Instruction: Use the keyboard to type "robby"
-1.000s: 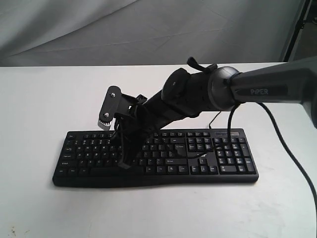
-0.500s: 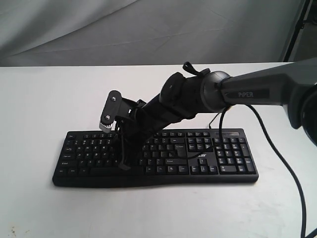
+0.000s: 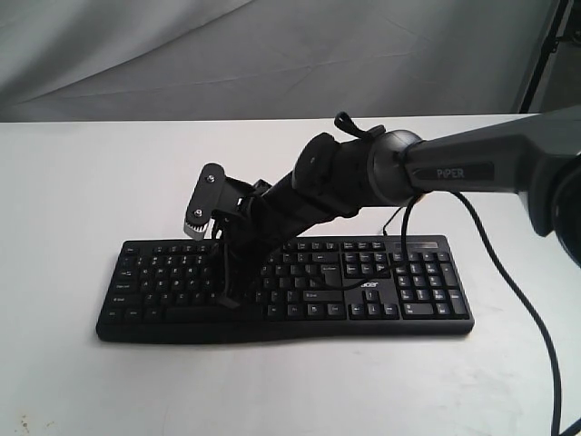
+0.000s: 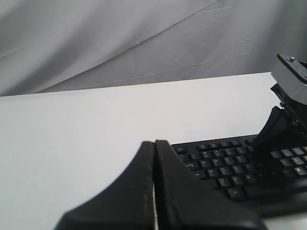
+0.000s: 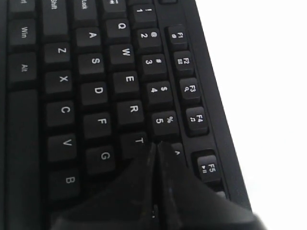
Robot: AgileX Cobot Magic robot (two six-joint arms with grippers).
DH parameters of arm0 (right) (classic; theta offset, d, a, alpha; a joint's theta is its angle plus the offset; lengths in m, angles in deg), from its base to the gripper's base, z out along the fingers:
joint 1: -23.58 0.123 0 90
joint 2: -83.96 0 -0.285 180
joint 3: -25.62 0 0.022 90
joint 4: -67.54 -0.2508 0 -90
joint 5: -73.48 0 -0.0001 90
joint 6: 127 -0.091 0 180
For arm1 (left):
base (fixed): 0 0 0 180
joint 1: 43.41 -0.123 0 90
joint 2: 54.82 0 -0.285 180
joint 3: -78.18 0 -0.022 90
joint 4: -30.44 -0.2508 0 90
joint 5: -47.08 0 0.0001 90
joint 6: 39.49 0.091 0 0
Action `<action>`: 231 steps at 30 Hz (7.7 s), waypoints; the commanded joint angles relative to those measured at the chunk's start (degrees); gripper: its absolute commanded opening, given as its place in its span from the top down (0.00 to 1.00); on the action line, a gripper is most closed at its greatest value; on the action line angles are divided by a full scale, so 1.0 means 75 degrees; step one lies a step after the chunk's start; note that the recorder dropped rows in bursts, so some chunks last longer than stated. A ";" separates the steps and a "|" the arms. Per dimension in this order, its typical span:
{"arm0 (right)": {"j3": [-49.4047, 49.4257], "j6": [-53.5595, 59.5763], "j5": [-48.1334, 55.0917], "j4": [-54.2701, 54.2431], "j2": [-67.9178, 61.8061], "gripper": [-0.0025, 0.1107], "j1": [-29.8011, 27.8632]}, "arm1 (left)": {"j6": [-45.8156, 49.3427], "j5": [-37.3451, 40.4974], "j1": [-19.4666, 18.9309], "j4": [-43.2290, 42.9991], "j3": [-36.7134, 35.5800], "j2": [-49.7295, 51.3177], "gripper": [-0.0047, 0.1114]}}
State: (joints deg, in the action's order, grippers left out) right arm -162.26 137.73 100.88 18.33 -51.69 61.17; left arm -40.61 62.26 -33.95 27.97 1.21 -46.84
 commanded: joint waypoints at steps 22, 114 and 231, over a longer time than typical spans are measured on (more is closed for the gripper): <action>-0.0046 -0.0177 0.0113 0.0079 -0.0101 0.98 -0.0058 | -0.0021 -0.0041 0.0049 -0.0036 -0.0033 -0.0026 0.96; 1.0702 -0.3400 -0.5805 -0.3186 1.6158 0.98 -0.2604 | -0.0021 -0.0041 0.0049 -0.0036 -0.0033 -0.0026 0.96; 1.1346 -1.1135 -0.0965 0.6275 1.7048 0.98 -0.4670 | -0.0021 -0.0041 0.0049 -0.0036 -0.0033 -0.0026 0.96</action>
State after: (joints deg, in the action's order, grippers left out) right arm -77.38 54.27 93.51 65.18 75.80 26.25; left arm -40.61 62.26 -33.95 27.97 1.21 -46.84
